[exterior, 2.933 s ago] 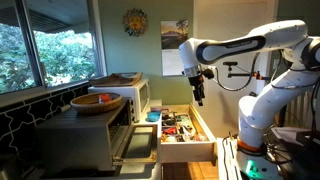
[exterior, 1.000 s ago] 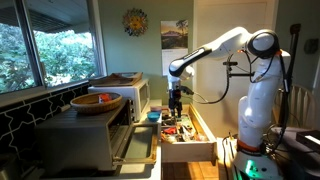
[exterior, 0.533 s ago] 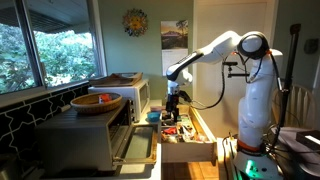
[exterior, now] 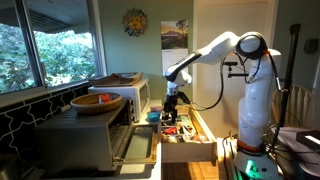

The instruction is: Close the oven door

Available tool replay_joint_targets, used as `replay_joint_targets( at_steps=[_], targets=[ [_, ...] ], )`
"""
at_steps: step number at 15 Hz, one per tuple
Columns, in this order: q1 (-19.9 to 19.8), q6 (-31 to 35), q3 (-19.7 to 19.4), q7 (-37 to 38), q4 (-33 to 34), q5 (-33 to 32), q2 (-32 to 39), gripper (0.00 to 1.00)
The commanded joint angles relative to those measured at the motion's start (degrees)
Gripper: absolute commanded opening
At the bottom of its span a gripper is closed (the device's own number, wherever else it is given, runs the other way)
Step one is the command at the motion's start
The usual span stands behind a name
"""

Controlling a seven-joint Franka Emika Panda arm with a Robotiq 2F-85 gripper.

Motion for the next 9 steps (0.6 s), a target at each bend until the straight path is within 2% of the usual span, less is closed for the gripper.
replay_joint_targets(
  at_steps=[1, 5, 9],
  targets=[
    [-1.23, 3.99, 0.30, -4.16, 0.16, 6.47, 3.20, 1.00],
    [-2.34, 7.58, 0.27, -9.67, 0.97, 12.13, 6.27, 1.00],
    [-3.65, 6.19, 0.35, -16.77, 2.24, 19.99, 9.49, 1.00]
  ],
)
